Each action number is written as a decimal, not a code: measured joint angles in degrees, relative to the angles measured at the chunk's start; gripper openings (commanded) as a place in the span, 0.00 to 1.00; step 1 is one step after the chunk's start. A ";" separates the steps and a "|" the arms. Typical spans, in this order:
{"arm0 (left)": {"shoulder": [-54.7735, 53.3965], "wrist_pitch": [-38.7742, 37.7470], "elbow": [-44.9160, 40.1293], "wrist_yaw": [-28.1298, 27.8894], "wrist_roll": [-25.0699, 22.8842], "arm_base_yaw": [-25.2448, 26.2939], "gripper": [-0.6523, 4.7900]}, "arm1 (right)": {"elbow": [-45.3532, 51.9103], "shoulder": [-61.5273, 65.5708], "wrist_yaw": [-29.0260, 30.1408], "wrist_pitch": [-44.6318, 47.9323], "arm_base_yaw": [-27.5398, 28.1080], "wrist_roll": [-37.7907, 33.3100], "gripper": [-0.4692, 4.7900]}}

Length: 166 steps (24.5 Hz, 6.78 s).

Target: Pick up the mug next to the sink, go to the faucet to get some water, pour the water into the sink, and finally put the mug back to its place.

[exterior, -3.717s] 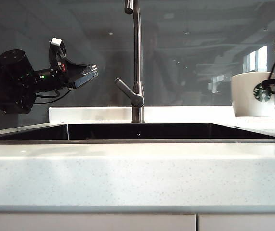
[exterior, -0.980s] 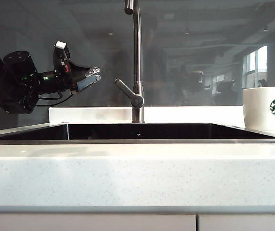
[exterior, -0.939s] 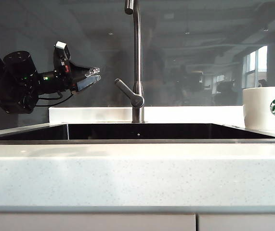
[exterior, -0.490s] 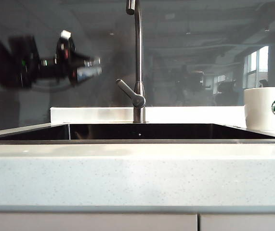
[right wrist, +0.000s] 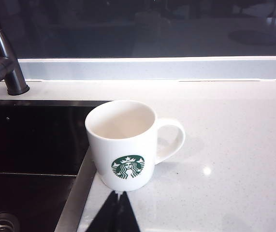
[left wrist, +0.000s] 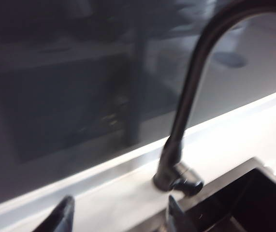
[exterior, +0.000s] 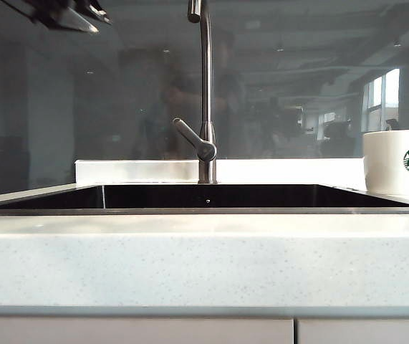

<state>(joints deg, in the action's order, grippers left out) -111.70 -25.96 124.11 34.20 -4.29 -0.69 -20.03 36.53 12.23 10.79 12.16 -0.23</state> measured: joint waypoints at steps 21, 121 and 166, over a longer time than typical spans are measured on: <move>82.05 14.53 -75.28 -24.26 5.97 -0.20 0.56 | 0.00 0.04 -0.04 0.00 -0.48 0.00 0.07; 111.51 28.92 -123.73 -35.30 6.03 -3.93 0.11 | 6.36 -26.18 2.97 -7.34 -0.74 -1.40 0.07; 111.54 28.74 -123.73 -35.30 6.03 -3.93 0.11 | 19.74 -36.50 -11.10 -4.52 -12.59 -1.68 0.07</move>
<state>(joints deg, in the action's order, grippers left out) -0.16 2.79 0.38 -1.10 1.74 -4.62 -0.30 0.03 1.13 6.26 -0.43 -1.91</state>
